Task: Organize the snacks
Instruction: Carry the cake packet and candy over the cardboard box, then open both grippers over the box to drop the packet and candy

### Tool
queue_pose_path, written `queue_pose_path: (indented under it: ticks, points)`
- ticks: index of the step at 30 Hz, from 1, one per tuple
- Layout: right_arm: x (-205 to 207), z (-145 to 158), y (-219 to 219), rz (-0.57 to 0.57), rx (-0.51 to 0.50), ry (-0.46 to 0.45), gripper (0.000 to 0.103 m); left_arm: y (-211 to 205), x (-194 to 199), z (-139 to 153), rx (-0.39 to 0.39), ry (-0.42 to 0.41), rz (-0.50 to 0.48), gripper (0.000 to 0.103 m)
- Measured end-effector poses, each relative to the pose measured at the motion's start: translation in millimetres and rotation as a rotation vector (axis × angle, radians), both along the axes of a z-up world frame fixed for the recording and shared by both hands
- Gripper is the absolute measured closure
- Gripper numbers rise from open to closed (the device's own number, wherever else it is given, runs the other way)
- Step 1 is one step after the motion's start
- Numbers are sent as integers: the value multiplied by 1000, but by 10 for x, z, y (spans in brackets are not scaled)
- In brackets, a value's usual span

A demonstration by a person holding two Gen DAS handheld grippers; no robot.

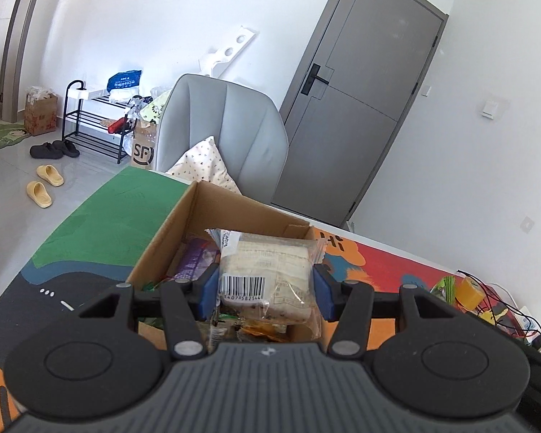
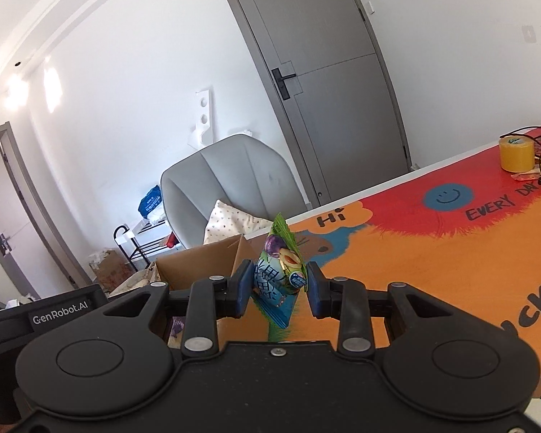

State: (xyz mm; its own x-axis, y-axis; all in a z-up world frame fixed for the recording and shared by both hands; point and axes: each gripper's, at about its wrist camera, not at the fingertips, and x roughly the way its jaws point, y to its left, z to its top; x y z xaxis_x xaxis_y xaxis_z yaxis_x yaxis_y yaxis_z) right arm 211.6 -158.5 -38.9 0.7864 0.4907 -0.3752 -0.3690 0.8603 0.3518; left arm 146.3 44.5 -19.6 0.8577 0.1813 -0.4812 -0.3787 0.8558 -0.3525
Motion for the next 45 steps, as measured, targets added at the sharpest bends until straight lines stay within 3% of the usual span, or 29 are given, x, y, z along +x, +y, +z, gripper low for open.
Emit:
queue_pose_path:
  ticks: [14, 17, 19, 21, 37, 39, 42, 45]
  points:
    - [129, -13, 427, 68, -16, 15, 71, 374, 140, -145, -40, 35, 40, 50]
    - [153, -16, 521, 85, -22, 21, 71, 429, 155, -148, -59, 40, 23, 47]
    - [170, -12, 587, 94, -28, 23, 71, 457, 119, -114, -57, 13, 18, 38]
    - [183, -6, 646, 100, -31, 25, 71, 499, 74, -70, -38, -3, 44, 33]
    - [291, 126, 1225, 176, -51, 14, 69, 1061, -182, 36, -51, -14, 179, 28]
    - [304, 140, 1298, 187, -49, 5, 63, 1131, -211, 46, -52, -14, 197, 26]
    - [311, 151, 1341, 182, -51, 16, 32, 1217, -243, 46, -56, -9, 219, 23]
    - [277, 158, 1305, 177, -60, 18, 31, 1262, -261, 40, -59, 1, 244, 18]
